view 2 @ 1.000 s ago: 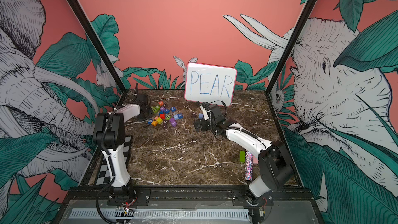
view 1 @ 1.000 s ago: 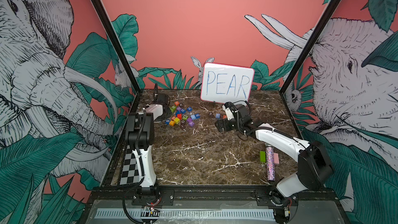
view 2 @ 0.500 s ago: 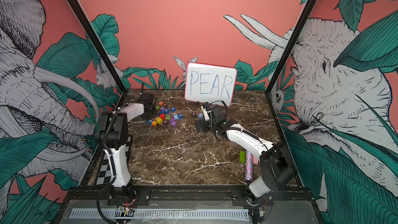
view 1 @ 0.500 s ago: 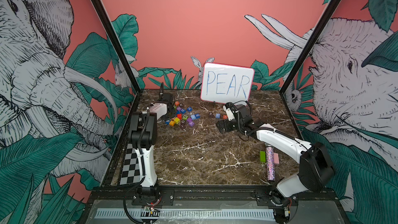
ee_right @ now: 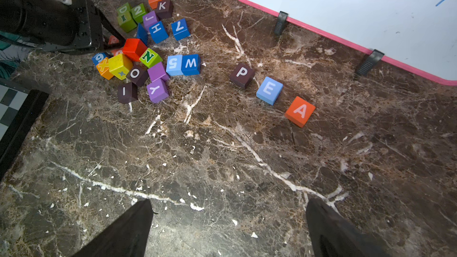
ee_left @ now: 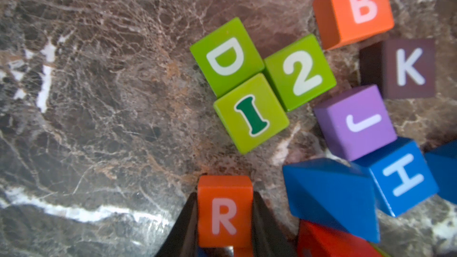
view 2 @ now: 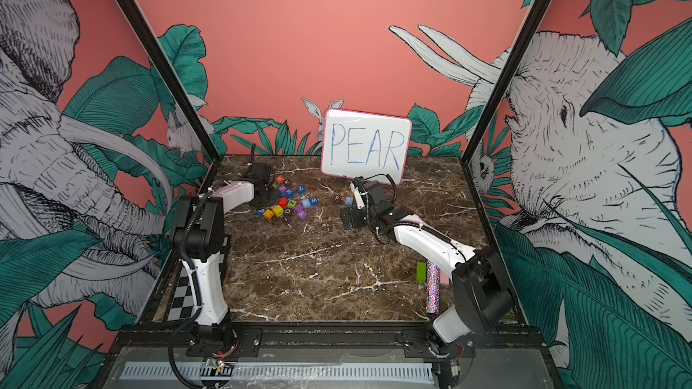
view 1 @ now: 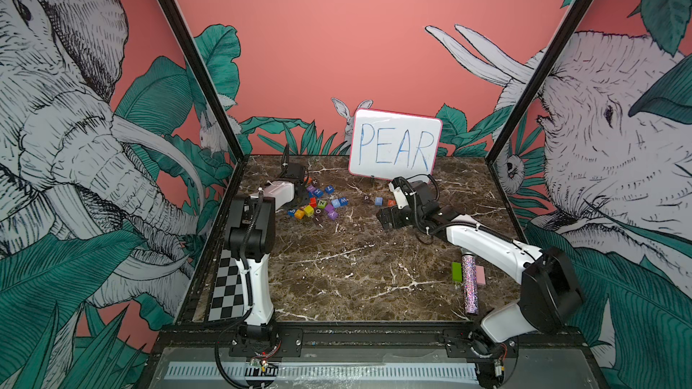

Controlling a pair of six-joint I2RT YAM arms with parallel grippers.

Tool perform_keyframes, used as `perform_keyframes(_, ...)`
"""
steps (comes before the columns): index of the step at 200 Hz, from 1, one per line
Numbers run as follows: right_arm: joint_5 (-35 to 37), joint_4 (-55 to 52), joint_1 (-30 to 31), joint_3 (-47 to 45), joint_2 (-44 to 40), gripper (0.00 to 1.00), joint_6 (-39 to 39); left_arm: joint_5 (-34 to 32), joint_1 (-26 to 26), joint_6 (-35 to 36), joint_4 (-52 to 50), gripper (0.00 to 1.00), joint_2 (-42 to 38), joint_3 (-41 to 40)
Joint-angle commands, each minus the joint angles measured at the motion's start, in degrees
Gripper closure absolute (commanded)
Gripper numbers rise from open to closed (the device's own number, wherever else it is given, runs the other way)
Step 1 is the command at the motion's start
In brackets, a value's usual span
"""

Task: Spell the uppercase word “pear” with letter blocks
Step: Pick up the letter block from the center of the board, then place the letter block at the center of the board.

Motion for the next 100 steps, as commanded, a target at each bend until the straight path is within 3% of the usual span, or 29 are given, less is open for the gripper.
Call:
perform_keyframes(1, 1.3, 2.4, -0.2, 1.6, -0.3, 0.01, 0.4, 0.3, 0.0, 1.5, -4.6, 0.7, -0.4, -1.8)
perform_keyframes(100, 2.7, -0.6, -1.6, 7.7, 4.0, 0.01, -3.6, 0.9, -0.1, -0.6, -5.5, 0.71, -2.0, -1.8)
